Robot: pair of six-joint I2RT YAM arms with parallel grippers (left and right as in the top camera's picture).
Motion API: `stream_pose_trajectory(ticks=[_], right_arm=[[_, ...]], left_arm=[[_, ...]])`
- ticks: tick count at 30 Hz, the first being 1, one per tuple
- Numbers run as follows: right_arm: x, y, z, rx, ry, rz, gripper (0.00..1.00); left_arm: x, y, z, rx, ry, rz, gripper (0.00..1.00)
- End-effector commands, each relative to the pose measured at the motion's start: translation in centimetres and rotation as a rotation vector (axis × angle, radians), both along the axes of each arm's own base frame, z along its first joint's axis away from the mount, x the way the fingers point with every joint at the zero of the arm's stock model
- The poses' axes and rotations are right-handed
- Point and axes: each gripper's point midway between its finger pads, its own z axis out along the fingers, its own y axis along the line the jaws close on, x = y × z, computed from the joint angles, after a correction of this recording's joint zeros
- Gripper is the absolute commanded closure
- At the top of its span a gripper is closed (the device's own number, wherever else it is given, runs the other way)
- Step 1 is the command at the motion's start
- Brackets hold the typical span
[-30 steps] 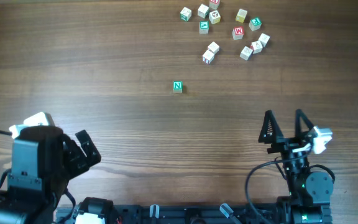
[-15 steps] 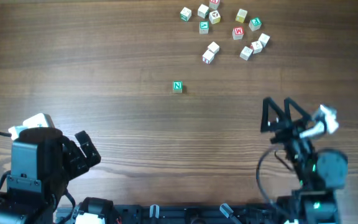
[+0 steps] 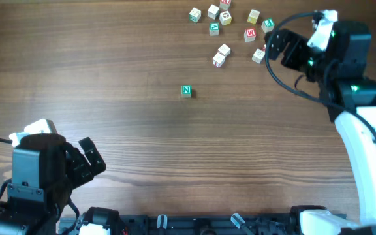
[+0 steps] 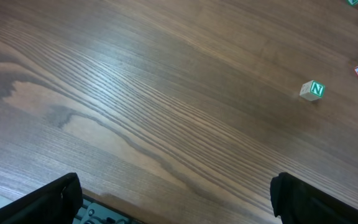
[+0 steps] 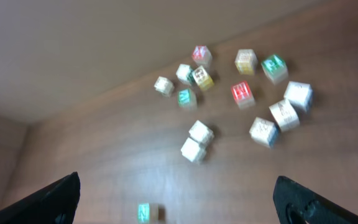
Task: Form a circle
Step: 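Reach the right gripper forward into the block cluster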
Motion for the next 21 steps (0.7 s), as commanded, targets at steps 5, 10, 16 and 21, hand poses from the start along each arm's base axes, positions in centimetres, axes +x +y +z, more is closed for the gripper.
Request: stream_pose_trajectory(ticks=[5,10,16,21], right_arm=[[4.9,-0.4,-1.0,0.158,0.027,-0.129,0.01],[7.6,-1.4,-4.4,0.199,0.174,-0.249,0.01],[9.7,-3.2,-8.7,0.21,0.331,-0.43,0.01],[10.3,-3.4,-13.2,0.22,0.427,-0.484,0.03]], left_arm=[[0.0,0.4,0.0,0.006,-0.004,0.025,0.0],[0.0,0.4,0.0,0.006,-0.003,0.025,0.0],[0.0,0.4,0.0,0.006,-0.003,0.025,0.0],[0.0,0.4,0.0,0.006,-0.003,0.025,0.0]])
